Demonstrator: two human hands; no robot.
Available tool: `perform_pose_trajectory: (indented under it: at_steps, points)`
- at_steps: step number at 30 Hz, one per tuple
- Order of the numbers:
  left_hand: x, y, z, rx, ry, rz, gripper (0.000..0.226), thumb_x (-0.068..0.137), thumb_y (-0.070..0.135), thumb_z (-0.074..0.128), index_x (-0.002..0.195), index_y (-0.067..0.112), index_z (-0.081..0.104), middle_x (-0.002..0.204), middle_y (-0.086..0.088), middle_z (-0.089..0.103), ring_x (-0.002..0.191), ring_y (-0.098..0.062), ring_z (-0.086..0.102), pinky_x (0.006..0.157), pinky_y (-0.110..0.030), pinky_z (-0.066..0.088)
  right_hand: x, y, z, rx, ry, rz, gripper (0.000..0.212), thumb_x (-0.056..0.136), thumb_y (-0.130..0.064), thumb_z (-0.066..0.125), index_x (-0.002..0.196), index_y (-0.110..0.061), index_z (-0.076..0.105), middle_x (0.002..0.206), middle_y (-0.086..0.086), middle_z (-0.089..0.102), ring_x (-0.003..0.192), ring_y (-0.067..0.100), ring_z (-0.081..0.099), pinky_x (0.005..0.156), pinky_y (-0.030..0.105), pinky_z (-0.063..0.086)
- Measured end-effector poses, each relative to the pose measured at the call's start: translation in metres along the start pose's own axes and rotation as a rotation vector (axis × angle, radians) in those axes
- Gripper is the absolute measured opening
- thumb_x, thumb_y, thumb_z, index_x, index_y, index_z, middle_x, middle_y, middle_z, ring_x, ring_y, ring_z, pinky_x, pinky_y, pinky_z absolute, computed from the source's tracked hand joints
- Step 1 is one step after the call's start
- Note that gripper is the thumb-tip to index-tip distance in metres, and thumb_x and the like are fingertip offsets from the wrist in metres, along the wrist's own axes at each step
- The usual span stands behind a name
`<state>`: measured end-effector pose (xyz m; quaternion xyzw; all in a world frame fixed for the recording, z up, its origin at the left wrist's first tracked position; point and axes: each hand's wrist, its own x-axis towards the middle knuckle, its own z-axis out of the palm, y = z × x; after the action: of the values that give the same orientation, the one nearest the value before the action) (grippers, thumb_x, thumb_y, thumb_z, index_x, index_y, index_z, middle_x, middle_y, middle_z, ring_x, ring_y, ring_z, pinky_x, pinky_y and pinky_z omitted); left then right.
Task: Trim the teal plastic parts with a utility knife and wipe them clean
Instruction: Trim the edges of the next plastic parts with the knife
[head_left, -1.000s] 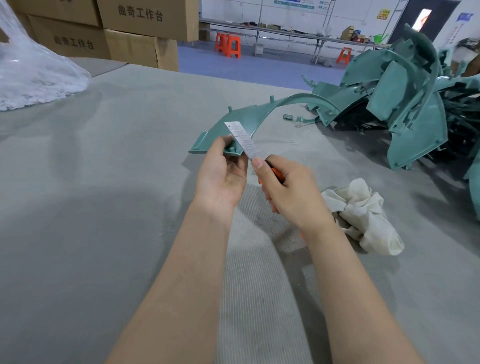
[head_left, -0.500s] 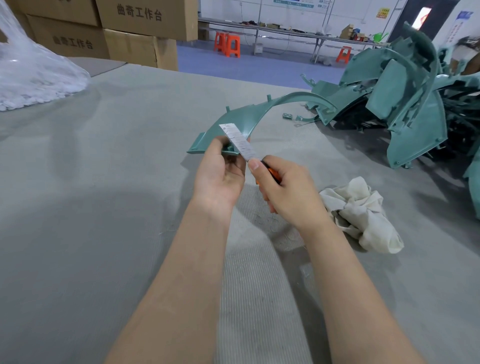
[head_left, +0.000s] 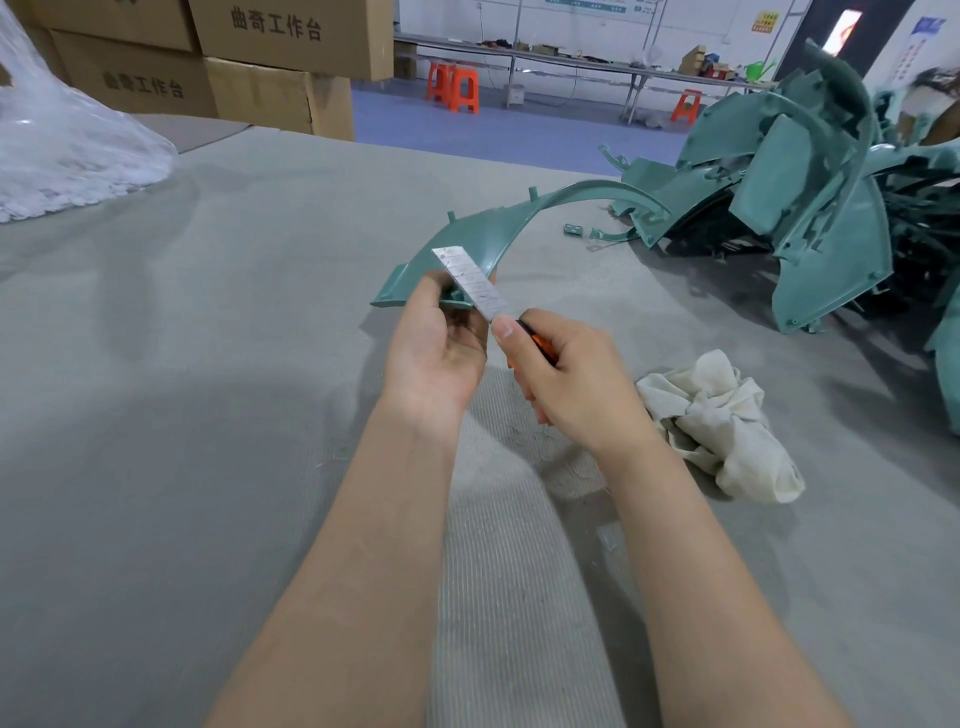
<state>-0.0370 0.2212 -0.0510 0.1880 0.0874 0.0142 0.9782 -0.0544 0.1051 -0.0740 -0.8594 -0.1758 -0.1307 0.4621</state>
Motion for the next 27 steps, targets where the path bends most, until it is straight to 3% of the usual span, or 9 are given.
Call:
perform_pose_trajectory:
  at_steps: [7, 11, 16, 20, 27]
  points:
    - [0.0005, -0.0005, -0.0005, 0.018, 0.007, 0.006, 0.018, 0.093, 0.000, 0.049, 0.079, 0.004, 0.058, 0.077, -0.007, 0.059, 0.074, -0.016, 0.059, 0.052, -0.016, 0.051, 0.0006, 0.0018, 0.0004, 0.019, -0.020, 0.020, 0.048, 0.098, -0.041, 0.051, 0.070, -0.002, 0.048, 0.056, 0.006, 0.042, 0.050, 0.019, 0.040, 0.053, 0.048, 0.045]
    - [0.0005, 0.0000, -0.0004, 0.004, 0.009, 0.012, 0.014, 0.094, 0.001, 0.050, 0.084, 0.004, 0.059, 0.078, -0.006, 0.063, 0.077, -0.018, 0.062, 0.052, -0.016, 0.052, 0.0010, 0.0023, 0.0008, 0.015, -0.027, 0.023, 0.048, 0.098, -0.041, 0.051, 0.071, 0.000, 0.048, 0.058, 0.015, 0.044, 0.049, 0.019, 0.041, 0.051, 0.047, 0.046]
    - [-0.0007, 0.0003, -0.0001, 0.011, 0.011, 0.011, 0.016, 0.094, 0.002, 0.050, 0.082, 0.004, 0.061, 0.071, -0.006, 0.066, 0.070, -0.017, 0.065, 0.053, -0.017, 0.052, 0.0010, 0.0038, 0.0005, 0.019, -0.029, 0.016, 0.048, 0.098, -0.041, 0.051, 0.071, -0.002, 0.048, 0.056, 0.009, 0.044, 0.046, 0.018, 0.040, 0.048, 0.044, 0.045]
    - [-0.0004, -0.0005, -0.0003, 0.019, 0.014, 0.015, 0.015, 0.094, 0.002, 0.050, 0.083, 0.004, 0.061, 0.077, -0.006, 0.065, 0.069, -0.016, 0.065, 0.055, -0.017, 0.052, 0.0007, 0.0047, 0.0010, 0.016, -0.033, 0.003, 0.049, 0.098, -0.041, 0.051, 0.070, -0.002, 0.048, 0.056, 0.009, 0.044, 0.045, 0.018, 0.042, 0.047, 0.043, 0.045]
    - [0.0006, -0.0003, -0.0011, 0.052, 0.010, 0.005, 0.020, 0.095, 0.005, 0.049, 0.077, 0.006, 0.060, 0.073, -0.004, 0.062, 0.068, -0.014, 0.060, 0.054, -0.017, 0.050, -0.0002, 0.0060, 0.0001, 0.061, -0.073, 0.006, 0.047, 0.099, -0.039, 0.051, 0.069, -0.002, 0.047, 0.051, 0.002, 0.042, 0.041, 0.013, 0.040, 0.041, 0.025, 0.037]
